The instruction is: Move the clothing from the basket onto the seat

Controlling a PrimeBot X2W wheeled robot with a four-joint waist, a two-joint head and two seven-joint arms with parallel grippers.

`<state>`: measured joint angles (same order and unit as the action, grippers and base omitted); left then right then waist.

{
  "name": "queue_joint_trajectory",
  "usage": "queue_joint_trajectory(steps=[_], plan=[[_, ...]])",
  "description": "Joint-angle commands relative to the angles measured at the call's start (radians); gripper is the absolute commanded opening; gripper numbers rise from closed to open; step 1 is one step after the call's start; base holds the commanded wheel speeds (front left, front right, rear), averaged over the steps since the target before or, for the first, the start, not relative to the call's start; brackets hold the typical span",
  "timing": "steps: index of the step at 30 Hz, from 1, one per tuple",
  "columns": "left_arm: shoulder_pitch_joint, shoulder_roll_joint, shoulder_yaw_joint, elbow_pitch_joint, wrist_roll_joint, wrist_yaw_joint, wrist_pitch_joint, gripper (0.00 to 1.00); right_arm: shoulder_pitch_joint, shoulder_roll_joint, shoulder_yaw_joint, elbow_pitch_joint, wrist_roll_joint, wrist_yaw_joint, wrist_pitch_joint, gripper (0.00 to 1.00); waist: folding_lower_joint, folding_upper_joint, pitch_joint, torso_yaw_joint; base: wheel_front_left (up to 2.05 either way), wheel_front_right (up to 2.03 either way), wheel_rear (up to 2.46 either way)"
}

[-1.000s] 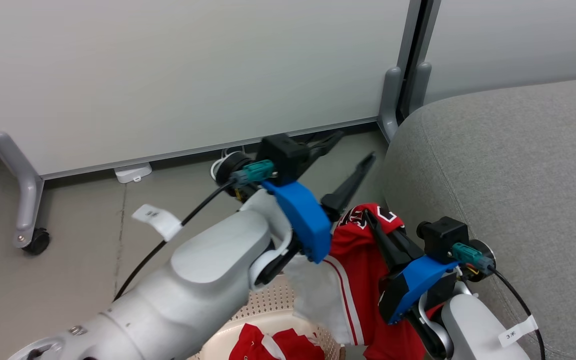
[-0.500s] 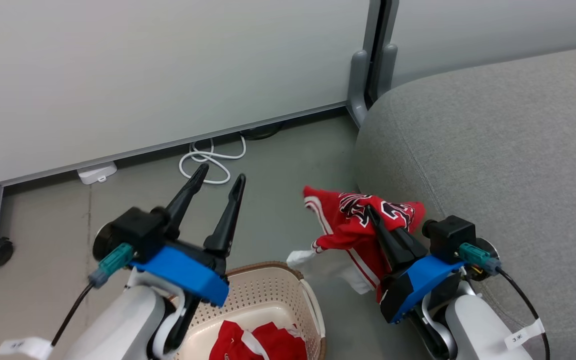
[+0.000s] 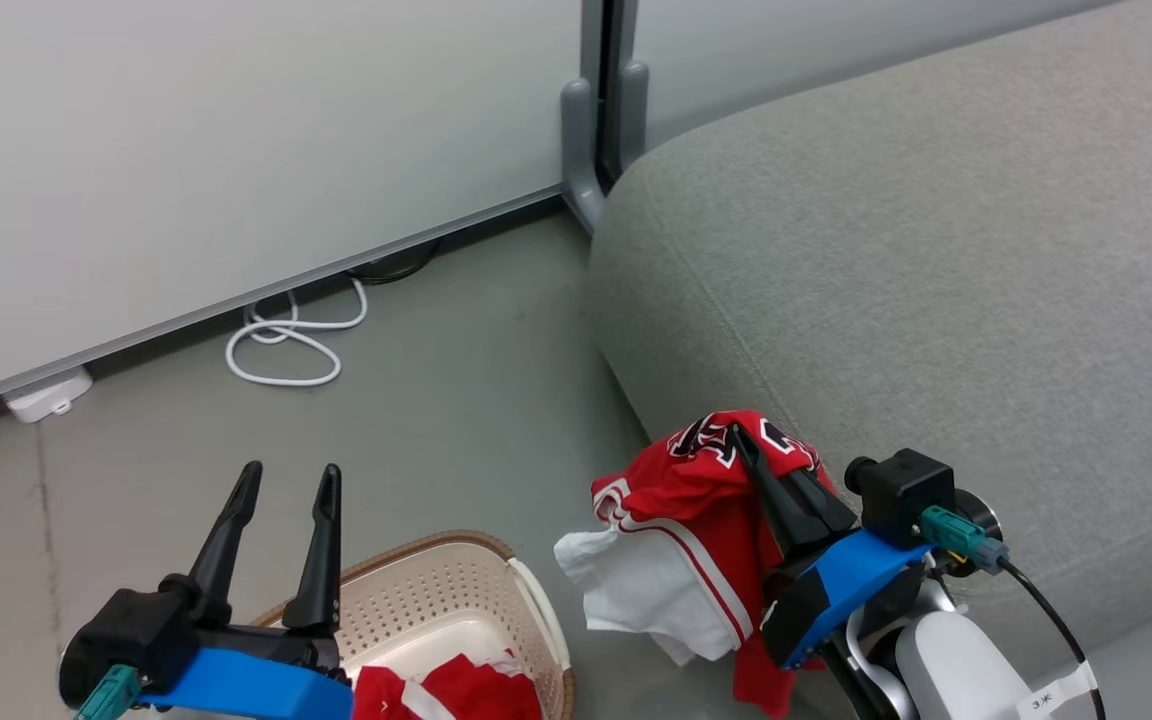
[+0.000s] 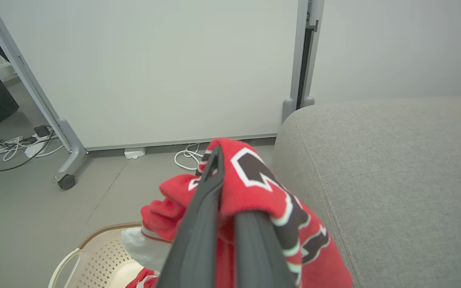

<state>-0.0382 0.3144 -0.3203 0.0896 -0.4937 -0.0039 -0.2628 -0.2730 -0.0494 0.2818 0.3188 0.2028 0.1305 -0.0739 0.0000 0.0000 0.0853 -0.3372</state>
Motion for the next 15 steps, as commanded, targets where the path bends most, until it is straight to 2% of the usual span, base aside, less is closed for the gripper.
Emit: queue_joint_trajectory(steps=[1,11,15], plan=[[0.020,-0.014,0.039,-0.010,0.024,-0.012,-0.003,1.00,0.010,-0.002,-0.003,-0.012,-0.005,0.000,0.000,0.00,0.0000,0.0000,0.008,-0.057,0.00,0.00,0.00],[0.058,-0.079,0.145,-0.004,0.111,-0.085,-0.003,1.00,0.019,-0.002,-0.002,-0.036,-0.009,0.000,-0.004,0.00,0.0000,0.0000,0.032,-0.197,0.00,0.00,0.00],[0.027,-0.089,0.138,0.020,0.135,-0.105,-0.003,1.00,0.025,-0.002,-0.029,-0.044,-0.019,0.000,-0.013,0.00,0.0000,0.0000,0.047,-0.210,0.00,0.00,0.00]])
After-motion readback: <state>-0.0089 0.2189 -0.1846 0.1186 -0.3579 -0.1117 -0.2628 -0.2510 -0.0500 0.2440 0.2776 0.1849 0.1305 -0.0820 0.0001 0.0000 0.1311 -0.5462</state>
